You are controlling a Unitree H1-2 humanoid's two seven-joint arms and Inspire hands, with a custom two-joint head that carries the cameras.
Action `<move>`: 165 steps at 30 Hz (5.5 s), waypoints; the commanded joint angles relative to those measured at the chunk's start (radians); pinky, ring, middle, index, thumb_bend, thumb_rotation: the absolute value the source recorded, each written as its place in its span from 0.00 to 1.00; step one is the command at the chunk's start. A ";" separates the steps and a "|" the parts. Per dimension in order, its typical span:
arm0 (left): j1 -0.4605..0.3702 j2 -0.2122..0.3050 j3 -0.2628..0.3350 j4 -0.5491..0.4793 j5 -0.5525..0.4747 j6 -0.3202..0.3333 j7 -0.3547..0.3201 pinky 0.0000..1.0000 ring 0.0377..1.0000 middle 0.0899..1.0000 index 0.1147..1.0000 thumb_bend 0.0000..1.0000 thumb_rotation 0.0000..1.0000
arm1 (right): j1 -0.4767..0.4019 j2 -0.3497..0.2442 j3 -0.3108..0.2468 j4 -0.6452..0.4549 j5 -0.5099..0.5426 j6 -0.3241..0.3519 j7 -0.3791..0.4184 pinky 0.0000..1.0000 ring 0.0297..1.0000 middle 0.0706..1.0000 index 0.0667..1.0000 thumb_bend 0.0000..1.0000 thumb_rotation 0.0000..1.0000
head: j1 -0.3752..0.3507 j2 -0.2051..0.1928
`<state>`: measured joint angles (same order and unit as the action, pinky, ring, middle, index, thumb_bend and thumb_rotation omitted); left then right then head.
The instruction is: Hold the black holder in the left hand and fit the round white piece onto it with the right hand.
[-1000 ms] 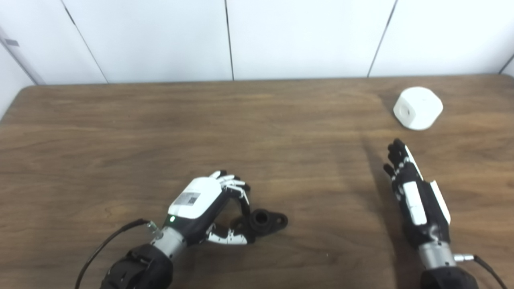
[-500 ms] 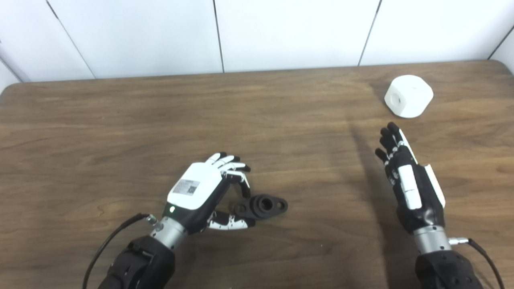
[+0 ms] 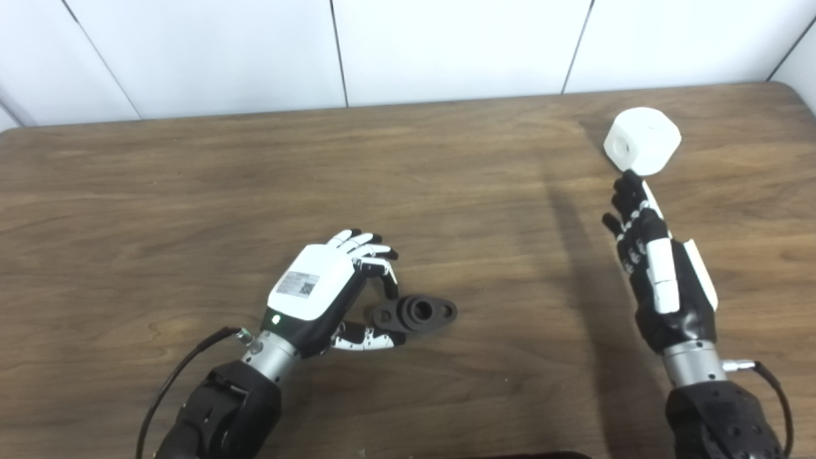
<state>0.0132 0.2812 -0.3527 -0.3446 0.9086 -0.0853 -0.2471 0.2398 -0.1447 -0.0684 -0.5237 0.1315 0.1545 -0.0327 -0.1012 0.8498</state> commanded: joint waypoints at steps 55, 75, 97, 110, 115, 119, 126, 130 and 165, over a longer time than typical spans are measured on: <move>0.029 0.003 0.069 -0.011 -0.181 0.078 -0.048 0.95 0.90 0.80 0.42 0.52 0.05 | -0.346 -0.203 0.006 -0.040 -0.654 0.309 0.080 0.91 0.96 0.98 0.96 0.62 0.62 | -0.274 -0.126; 0.028 0.030 0.082 0.065 -0.194 -0.020 0.028 0.90 0.87 0.77 0.42 0.52 0.05 | -0.587 -0.186 -0.052 0.240 -1.088 0.315 0.252 0.97 1.00 1.00 0.89 0.79 0.41 | -0.352 -0.175; 0.057 0.025 0.067 0.071 -0.189 -0.020 0.025 0.90 0.87 0.78 0.42 0.52 0.05 | -0.723 -0.135 -0.148 0.416 -1.273 0.315 0.343 0.93 1.00 1.00 0.80 0.89 0.36 | -0.313 -0.307; 0.050 0.026 0.059 0.093 -0.179 -0.017 0.039 0.90 0.87 0.78 0.42 0.52 0.05 | -0.717 -0.099 -0.167 0.393 -1.381 0.315 0.414 0.94 1.00 1.00 0.81 0.88 0.40 | -0.318 -0.325; 0.049 0.028 0.056 0.099 -0.178 -0.019 0.045 0.90 0.87 0.78 0.42 0.52 0.05 | -0.724 -0.087 -0.182 0.417 -1.411 0.315 0.425 0.95 1.00 1.00 0.82 0.88 0.40 | -0.320 -0.333; 0.049 0.029 0.055 0.112 -0.183 -0.035 0.060 0.90 0.87 0.77 0.42 0.52 0.05 | -0.742 -0.070 -0.214 0.449 -1.419 0.315 0.446 0.95 1.00 1.00 0.83 0.87 0.40 | -0.320 -0.335; 0.048 0.028 0.054 0.116 -0.184 -0.039 0.064 0.89 0.87 0.78 0.42 0.52 0.05 | -0.765 -0.061 -0.242 0.516 -1.422 0.315 0.444 0.93 1.00 1.00 0.82 0.86 0.39 | -0.321 -0.339; 0.048 0.027 0.055 0.118 -0.188 -0.041 0.066 0.89 0.87 0.78 0.42 0.52 0.05 | -0.769 -0.073 -0.234 0.546 -1.420 0.315 0.428 0.93 1.00 1.00 0.81 0.86 0.39 | -0.317 -0.340; 0.050 0.026 0.050 0.113 -0.184 -0.034 0.058 0.90 0.87 0.78 0.42 0.52 0.05 | -0.785 -0.100 -0.204 0.596 -1.404 0.315 0.362 0.96 1.00 1.00 0.78 0.82 0.37 | -0.314 -0.333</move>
<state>0.0571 0.2986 -0.2923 -0.2371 0.7138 -0.1355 -0.1662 -0.4980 -0.2213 -0.2733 0.0917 -1.2557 0.4692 0.3520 -0.4142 0.5154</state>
